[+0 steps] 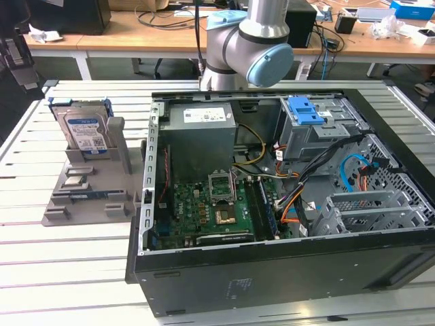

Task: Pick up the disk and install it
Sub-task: 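Pick up the disk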

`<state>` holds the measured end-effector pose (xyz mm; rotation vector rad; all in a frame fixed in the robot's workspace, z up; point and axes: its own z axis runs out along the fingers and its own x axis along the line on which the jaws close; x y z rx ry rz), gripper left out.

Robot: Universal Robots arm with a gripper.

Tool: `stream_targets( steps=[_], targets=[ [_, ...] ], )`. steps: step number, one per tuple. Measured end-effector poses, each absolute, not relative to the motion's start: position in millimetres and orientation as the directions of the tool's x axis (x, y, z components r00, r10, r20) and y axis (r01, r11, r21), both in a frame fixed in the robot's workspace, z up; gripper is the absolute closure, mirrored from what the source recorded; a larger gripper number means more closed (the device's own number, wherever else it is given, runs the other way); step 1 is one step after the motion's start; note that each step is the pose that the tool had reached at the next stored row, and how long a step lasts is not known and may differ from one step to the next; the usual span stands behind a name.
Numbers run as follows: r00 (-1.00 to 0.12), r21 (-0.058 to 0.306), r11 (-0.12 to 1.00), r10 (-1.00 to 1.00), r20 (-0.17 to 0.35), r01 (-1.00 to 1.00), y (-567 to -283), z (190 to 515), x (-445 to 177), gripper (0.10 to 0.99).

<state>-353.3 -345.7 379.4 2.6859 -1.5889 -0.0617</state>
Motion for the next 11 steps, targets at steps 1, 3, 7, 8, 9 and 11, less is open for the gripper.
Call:
stream_targets(
  steps=[1, 3, 7, 8, 9, 11],
  targets=[
    [0.468, 0.038, -0.469, -0.883, -0.024, -0.883, -345.7, 379.4, -353.3, 0.980],
    [0.439, 0.038, -0.440, -0.898, -0.024, -0.897, -345.8, 379.4, -353.3, 0.980],
    [0.377, 0.038, -0.378, -0.926, -0.024, -0.925, -345.8, 379.4, -353.3, 0.980],
    [0.354, 0.038, -0.355, -0.935, -0.024, -0.934, -345.8, 379.4, -353.3, 0.980],
    [0.341, 0.038, -0.341, -0.940, -0.024, -0.939, -345.8, 379.4, -353.3, 0.980],
    [0.297, 0.038, -0.298, -0.955, -0.024, -0.954, -345.8, 379.3, -353.3, 0.980]
  ],
)
